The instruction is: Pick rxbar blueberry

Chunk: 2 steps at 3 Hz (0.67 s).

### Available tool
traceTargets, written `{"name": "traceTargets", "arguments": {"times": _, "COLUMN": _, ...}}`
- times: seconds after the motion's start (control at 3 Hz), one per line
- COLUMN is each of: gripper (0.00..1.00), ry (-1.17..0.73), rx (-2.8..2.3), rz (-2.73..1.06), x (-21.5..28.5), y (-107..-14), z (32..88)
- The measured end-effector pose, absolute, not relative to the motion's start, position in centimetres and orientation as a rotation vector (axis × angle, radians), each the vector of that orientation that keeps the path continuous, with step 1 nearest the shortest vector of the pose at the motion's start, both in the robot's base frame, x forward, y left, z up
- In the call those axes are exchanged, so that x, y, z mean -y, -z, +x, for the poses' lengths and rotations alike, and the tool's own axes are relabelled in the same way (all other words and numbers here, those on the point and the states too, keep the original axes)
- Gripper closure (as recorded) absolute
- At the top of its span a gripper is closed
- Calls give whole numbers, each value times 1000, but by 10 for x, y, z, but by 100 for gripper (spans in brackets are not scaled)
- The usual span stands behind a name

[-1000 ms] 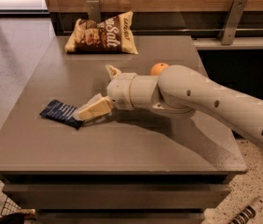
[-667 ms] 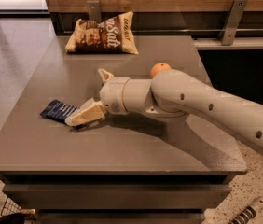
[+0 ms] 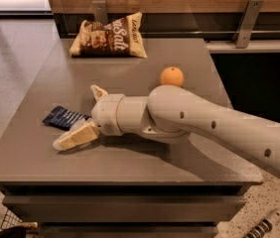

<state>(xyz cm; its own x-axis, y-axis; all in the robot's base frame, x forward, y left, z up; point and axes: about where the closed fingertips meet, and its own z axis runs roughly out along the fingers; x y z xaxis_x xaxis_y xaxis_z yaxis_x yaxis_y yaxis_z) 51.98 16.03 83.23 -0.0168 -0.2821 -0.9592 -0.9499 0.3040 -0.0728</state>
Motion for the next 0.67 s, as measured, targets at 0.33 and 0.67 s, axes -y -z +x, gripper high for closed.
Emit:
{"name": "traceTargets", "arguments": {"times": 0.33, "gripper": 2, "ry": -835, "rx": -1523, "rz": -1194, "x": -177, "y": -824, "z": 508}}
{"name": "traceTargets", "arguments": {"times": 0.67, "gripper": 33, "ry": -834, "rx": -1530, "rz": -1188, "x": -179, "y": -820, "z": 507}}
